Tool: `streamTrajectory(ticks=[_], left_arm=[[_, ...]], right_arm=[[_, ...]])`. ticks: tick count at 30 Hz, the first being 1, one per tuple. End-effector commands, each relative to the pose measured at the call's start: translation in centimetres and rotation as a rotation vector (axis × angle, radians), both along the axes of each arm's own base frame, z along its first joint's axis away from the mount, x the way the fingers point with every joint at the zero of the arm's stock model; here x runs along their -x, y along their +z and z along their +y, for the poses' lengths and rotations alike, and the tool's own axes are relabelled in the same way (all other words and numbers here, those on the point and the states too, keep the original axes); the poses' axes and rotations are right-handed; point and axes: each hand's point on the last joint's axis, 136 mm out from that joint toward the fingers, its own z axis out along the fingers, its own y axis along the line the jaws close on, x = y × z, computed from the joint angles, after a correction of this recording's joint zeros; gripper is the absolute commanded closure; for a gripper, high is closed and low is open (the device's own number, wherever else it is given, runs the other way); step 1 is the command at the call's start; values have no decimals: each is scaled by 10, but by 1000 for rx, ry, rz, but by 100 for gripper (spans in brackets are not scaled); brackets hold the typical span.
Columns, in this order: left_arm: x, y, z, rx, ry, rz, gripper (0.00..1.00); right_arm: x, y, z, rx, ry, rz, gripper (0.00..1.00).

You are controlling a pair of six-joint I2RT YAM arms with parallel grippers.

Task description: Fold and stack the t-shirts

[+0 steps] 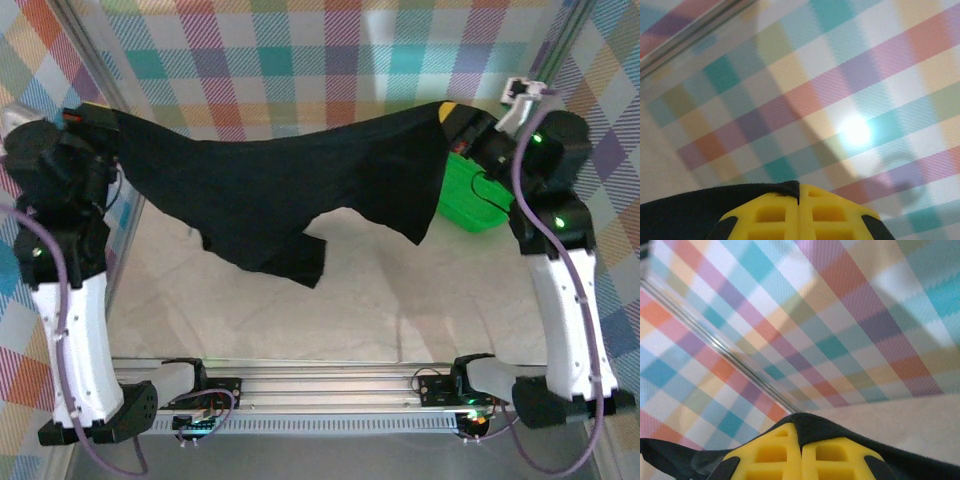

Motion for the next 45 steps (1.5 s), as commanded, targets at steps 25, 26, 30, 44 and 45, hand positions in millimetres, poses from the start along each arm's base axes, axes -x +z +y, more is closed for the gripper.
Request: streamTrajectory(ticks=[25,26,30,44,45], left_arm=[[-224,-57,24,149,-311,128,100],[-217,-39,26,148,-310,81,100],[-169,47,27,124,-299,-167,100],[-29,-219,-35,495,-213,519,99],[-20,-250,-43,530,-233,567,95]], right_arm=[[-218,-47,97,-160,440,198,100],[-217,-30,93,-172,436,161,100],[-209,18,67,-259,400,63,100],[-143,-149,32,-248,200,511,100],[-132,-181,31,-251,172,583,100]])
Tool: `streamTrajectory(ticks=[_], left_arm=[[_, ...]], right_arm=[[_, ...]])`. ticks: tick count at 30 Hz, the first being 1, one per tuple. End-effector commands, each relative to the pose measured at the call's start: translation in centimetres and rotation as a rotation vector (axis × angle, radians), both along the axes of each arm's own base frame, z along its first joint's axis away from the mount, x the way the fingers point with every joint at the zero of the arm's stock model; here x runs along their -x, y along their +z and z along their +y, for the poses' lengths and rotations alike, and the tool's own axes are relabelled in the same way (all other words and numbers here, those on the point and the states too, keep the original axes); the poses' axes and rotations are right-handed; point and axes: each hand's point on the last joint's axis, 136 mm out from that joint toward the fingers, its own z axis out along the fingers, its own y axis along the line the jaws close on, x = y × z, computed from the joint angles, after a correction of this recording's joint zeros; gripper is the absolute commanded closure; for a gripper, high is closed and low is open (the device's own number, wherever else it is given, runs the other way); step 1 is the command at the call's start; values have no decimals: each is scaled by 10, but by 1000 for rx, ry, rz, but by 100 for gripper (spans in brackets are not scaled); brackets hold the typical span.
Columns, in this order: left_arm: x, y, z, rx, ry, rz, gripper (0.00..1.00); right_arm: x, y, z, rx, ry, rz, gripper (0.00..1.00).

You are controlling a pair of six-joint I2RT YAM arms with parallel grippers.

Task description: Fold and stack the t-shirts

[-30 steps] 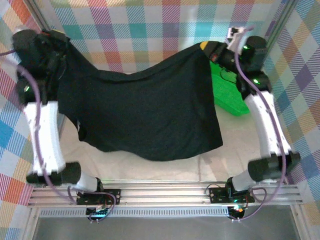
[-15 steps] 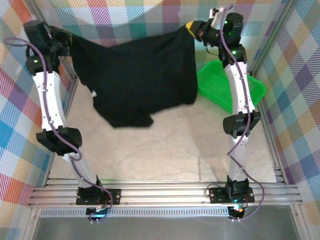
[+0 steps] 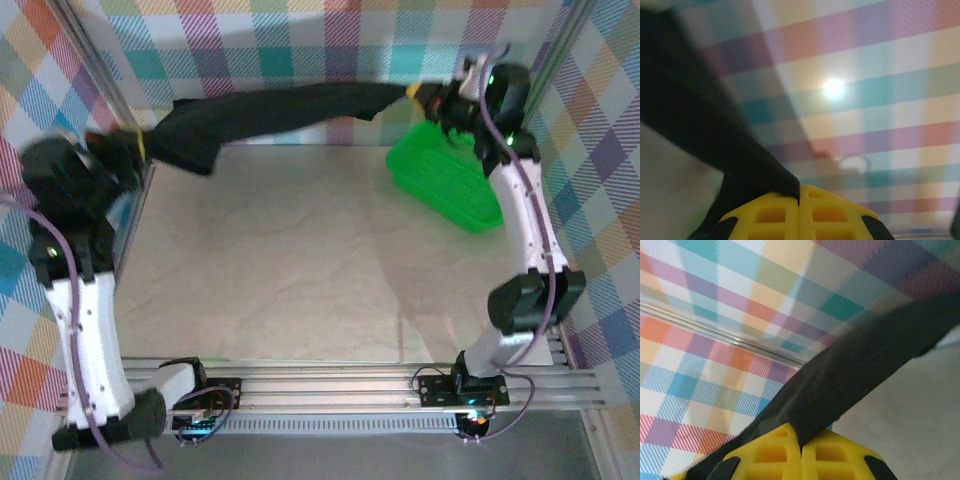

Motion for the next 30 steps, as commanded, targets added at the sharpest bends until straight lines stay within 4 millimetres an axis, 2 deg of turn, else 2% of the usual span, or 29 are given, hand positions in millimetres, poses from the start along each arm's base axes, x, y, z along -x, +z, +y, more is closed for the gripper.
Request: streamTrajectory(ticks=[1,2,3,4,5,6,8,10,13,15,17,19,21,25,27,30], left_arm=[[18,-171,-20,169,-35,429,87],[28,-206,-29,195,-64,503,71],[37,-232,-36,216,-92,560,57],[43,-254,-44,219,-128,600,47],[50,-272,-49,208,-156,645,41],[60,-284,-50,192,-169,695,40],[73,-296,-49,131,-187,759,39],[84,-301,-44,90,-180,807,39],[88,-307,-36,35,-157,842,42],[78,-312,-30,-1,-145,840,47],[65,-321,-24,-29,-128,846,57],[52,-334,-18,-53,-114,879,68],[37,-348,-11,-86,-110,914,73],[8,-375,0,-116,-92,977,73],[-2,-394,6,-146,-89,1028,73],[-1,-427,8,-161,-125,1138,74]], right_arm=[[29,-109,-2,39,-60,231,100],[44,-149,-2,77,-69,314,100],[56,-183,-5,105,-79,382,100],[71,-222,-6,126,-76,469,91],[85,-256,-11,163,-78,554,79],[96,-280,-17,218,-89,614,69],[118,-318,-37,366,-132,715,54],[124,-329,-49,445,-160,731,49],[116,-320,-44,483,-142,682,49],[107,-310,-26,513,-99,626,51],[98,-305,-5,534,-48,579,53],[92,-309,20,531,9,566,56],[87,-318,43,542,57,570,60],[80,-347,73,586,136,597,64],[78,-365,81,610,167,629,64],[75,-385,76,670,172,661,64]])
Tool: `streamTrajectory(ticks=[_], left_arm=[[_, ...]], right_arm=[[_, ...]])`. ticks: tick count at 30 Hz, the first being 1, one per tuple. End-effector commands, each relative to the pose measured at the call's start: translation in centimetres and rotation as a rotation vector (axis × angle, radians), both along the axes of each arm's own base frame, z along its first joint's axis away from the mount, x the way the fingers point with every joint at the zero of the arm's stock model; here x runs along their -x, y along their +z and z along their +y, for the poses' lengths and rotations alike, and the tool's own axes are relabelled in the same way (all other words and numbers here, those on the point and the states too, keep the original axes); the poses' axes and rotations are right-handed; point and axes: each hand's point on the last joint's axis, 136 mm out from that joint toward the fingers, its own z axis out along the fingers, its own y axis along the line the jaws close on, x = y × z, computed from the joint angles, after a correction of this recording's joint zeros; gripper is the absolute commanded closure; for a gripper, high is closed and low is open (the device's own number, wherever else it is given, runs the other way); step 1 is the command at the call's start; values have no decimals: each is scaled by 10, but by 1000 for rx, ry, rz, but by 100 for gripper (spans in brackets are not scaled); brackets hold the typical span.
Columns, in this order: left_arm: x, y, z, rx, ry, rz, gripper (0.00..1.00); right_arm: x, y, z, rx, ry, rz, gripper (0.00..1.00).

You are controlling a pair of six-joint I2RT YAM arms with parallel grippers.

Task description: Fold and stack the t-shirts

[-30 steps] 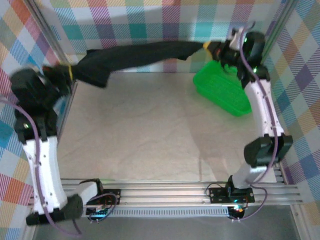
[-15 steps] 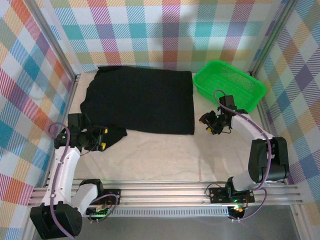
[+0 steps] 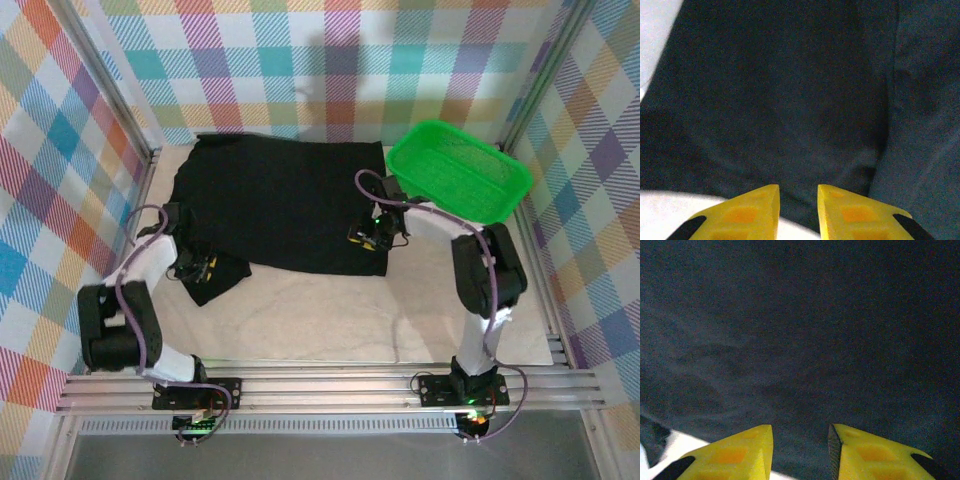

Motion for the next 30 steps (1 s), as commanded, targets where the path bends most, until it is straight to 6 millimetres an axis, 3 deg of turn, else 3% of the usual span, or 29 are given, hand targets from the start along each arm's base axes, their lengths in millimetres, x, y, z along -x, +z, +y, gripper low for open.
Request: streamTrajectory(ticks=[1,3,6,8,11,14,17,20,24,27,30], left_arm=[[-3,-26,7,-37,-50,73,74],[16,-43,0,-3,-69,175,76],[48,-48,-7,-27,-92,234,78],[77,-48,-11,-23,-87,259,78],[116,-45,-20,30,-54,264,76],[128,-25,-21,28,-31,192,73],[114,-5,-20,30,-2,105,66],[88,11,-18,24,-2,67,57],[53,38,-10,-15,-27,8,55],[34,59,-2,-55,-42,-38,54],[24,64,1,-53,-56,-51,55]], right_arm=[[-3,-12,-9,75,38,12,63],[0,-23,-20,142,58,42,62],[18,-37,-43,183,39,130,63],[31,-34,-50,156,27,151,63],[32,2,-44,112,109,32,55],[7,43,-42,119,170,-109,49],[-37,63,-45,171,181,-185,48],[-83,56,-52,189,126,-188,49],[-139,38,-64,263,64,-203,49],[-171,30,-89,300,-23,-159,50],[-195,39,-117,291,-109,-175,50]])
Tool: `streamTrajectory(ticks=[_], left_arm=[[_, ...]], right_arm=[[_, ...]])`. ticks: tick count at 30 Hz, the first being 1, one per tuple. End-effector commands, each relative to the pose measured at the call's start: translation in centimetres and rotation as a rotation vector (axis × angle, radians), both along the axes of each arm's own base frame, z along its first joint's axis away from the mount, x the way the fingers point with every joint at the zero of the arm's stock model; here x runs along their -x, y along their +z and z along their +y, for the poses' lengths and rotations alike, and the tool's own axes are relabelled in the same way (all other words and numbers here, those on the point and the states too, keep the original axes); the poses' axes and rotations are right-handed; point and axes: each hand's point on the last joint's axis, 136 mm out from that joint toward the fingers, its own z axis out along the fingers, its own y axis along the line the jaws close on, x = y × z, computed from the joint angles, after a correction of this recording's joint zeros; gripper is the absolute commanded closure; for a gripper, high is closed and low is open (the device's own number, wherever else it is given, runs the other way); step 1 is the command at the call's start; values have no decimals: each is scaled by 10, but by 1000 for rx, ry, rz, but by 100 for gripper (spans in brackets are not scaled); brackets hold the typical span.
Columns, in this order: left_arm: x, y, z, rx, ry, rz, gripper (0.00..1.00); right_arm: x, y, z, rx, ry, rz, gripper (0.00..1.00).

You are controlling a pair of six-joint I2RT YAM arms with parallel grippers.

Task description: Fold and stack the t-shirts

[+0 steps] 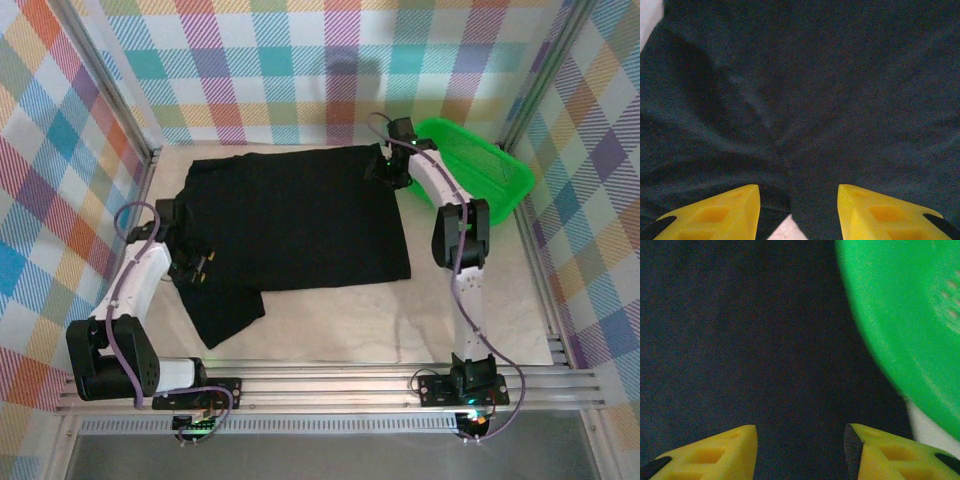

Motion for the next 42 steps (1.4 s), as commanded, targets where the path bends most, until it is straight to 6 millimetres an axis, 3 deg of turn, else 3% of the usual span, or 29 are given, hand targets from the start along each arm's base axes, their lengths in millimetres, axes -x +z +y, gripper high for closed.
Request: streamTrajectory(ticks=[1,3,6,12,16,19,25,33,38,40,42], left_arm=[[4,-3,7,-20,-21,48,55],[5,-9,9,-17,-25,65,55],[2,-19,10,-1,-36,62,55],[-27,-32,23,-28,-68,62,55],[-45,-50,24,-15,-88,100,56],[-50,-64,21,4,-98,124,56],[-58,-87,6,28,-154,156,56],[-64,-120,-53,87,-292,208,56],[-82,-121,-81,116,-359,185,55],[-87,-118,-82,101,-367,195,54],[-88,-101,-73,33,-352,184,52]], right_arm=[[-6,12,-42,20,-98,27,50],[-13,22,-42,-7,-85,-10,51],[-10,42,-17,-74,1,-41,52],[37,68,37,-119,92,-61,51],[76,49,52,-183,76,-4,53],[107,20,54,-178,92,80,54],[145,-40,36,-113,71,248,55],[151,-73,-37,6,-91,380,54],[143,-76,-69,-7,-152,391,54],[136,-69,-70,-23,-139,367,53],[125,-50,-60,-57,-88,306,51]])
